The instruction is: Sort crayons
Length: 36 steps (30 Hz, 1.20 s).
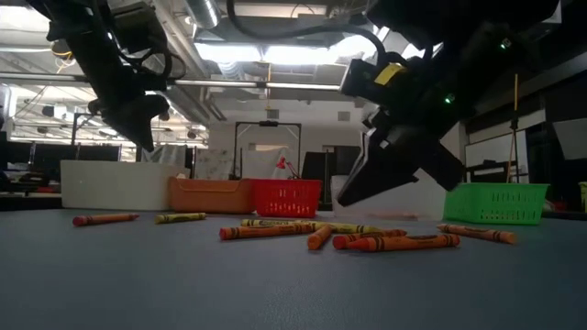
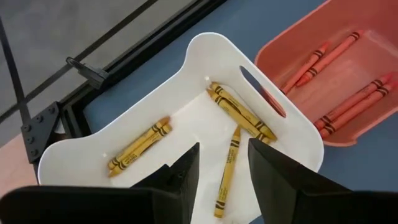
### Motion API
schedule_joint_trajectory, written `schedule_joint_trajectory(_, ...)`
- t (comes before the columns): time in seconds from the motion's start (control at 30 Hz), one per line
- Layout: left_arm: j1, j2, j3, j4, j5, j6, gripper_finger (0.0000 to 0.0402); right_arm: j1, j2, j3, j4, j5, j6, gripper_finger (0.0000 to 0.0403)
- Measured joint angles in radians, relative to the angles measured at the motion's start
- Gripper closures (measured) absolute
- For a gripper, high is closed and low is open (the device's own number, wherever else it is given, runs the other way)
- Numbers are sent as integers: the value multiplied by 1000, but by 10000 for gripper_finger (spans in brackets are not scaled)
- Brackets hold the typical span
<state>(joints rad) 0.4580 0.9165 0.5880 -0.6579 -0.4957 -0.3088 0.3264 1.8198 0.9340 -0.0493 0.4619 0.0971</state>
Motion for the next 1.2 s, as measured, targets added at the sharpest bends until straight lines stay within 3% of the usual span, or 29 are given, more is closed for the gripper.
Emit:
schedule_joint_trajectory(0.5, 0, 0, 0, 0, 8, -79, 281, 0, 0, 6, -6, -169, 0, 382)
schedule_joint_trajectory(0.77, 0, 0, 0, 0, 50, -83, 284, 0, 0, 81, -25, -256, -24, 294)
schedule_joint_trajectory(0.93, 0, 0, 0, 0, 50, -82, 285, 0, 0, 151, -174, -377, -24, 260)
schedule_joint_trajectory(1.2, 0, 0, 0, 0, 49, -82, 285, 2, 0, 186, -423, -496, 58, 259)
